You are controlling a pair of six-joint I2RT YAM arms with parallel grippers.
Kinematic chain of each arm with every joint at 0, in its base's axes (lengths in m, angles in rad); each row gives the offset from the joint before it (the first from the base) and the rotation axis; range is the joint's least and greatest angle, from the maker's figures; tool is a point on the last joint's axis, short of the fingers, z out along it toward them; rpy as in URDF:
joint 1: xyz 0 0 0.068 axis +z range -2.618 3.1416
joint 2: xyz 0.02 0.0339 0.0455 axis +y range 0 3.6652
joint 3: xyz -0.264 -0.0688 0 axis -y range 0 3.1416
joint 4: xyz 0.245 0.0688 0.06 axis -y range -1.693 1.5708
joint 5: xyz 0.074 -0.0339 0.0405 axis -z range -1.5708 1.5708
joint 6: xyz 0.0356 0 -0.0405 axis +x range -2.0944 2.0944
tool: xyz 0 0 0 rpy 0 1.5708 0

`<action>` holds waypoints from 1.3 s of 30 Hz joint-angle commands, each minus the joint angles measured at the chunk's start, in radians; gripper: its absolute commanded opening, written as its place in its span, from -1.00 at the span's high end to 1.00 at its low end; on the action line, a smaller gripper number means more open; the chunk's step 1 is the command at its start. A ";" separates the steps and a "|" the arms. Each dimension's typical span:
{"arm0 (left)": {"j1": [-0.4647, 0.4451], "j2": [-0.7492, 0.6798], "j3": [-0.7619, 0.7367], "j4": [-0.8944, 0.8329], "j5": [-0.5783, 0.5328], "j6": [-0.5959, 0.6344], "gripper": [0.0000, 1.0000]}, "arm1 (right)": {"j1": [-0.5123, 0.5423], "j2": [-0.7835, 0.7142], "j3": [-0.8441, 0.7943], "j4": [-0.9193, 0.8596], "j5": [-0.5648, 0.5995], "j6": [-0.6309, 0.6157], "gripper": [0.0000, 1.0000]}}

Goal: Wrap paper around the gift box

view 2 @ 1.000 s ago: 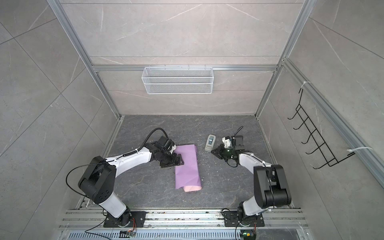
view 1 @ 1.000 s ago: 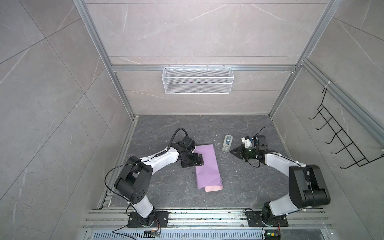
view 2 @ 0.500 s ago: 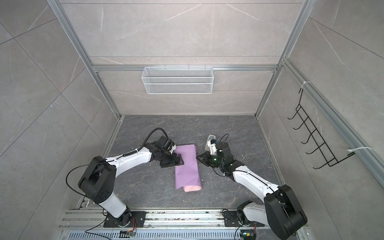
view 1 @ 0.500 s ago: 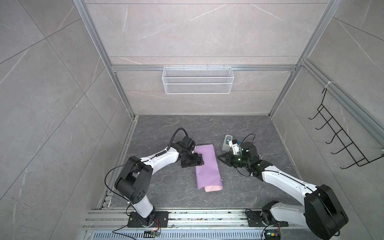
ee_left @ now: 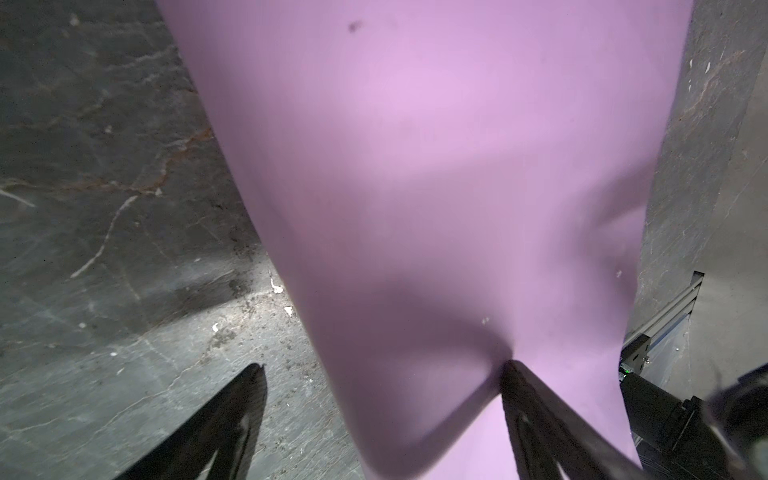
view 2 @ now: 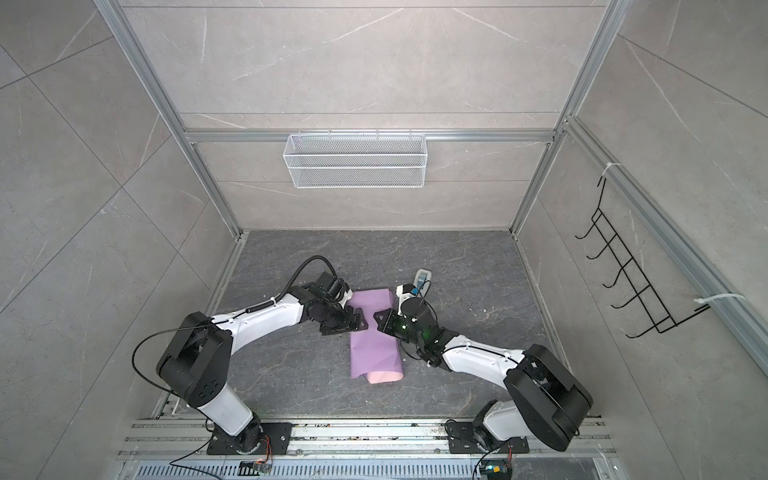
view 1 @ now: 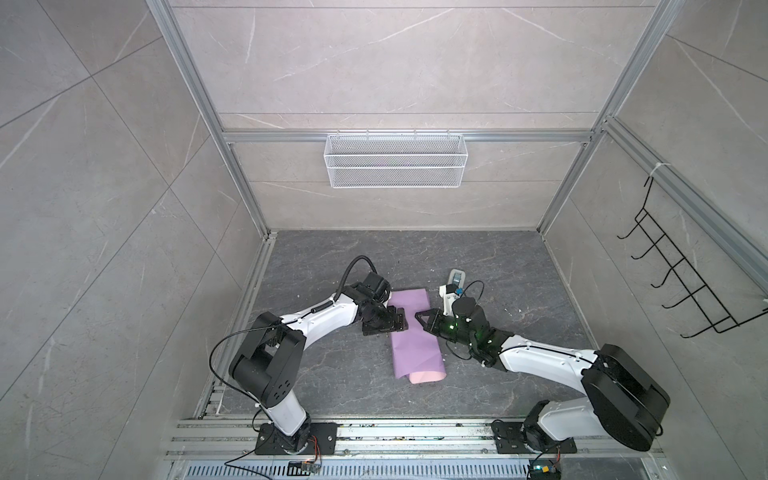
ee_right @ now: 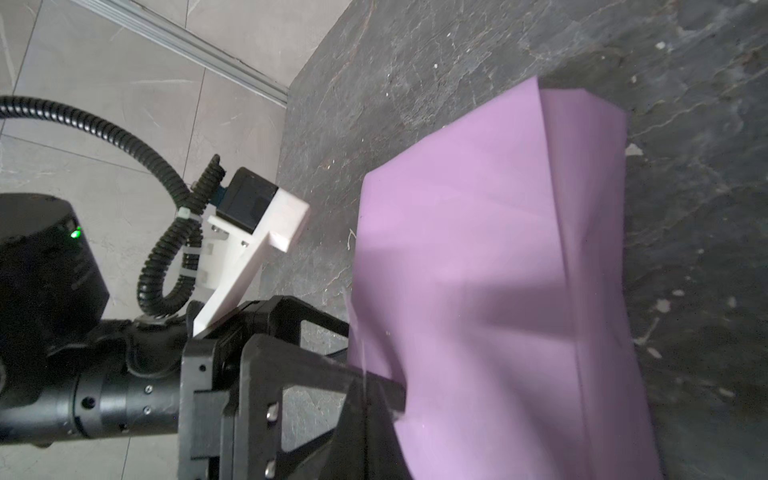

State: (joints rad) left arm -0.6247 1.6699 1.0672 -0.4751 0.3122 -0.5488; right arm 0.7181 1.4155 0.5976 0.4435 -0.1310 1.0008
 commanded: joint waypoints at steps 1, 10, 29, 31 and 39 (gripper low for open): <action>0.003 0.050 -0.031 -0.080 -0.087 0.027 -0.79 | 0.005 0.011 -0.021 0.083 0.078 0.039 1.00; 0.003 0.053 -0.029 -0.078 -0.085 0.030 -0.79 | -0.006 0.033 -0.037 0.071 0.100 0.028 1.00; 0.002 0.053 -0.032 -0.077 -0.084 0.031 -0.79 | -0.054 0.027 -0.076 0.008 0.122 -0.081 1.00; 0.003 0.054 -0.033 -0.076 -0.085 0.031 -0.79 | -0.058 0.026 -0.078 -0.004 0.122 -0.092 1.00; 0.003 0.057 -0.035 -0.072 -0.080 0.031 -0.79 | -0.069 0.031 -0.080 -0.026 0.126 -0.124 1.00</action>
State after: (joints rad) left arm -0.6228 1.6733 1.0672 -0.4740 0.3199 -0.5449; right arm 0.6556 1.4384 0.5293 0.4576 -0.0250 0.9154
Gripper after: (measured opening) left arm 0.895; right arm 0.045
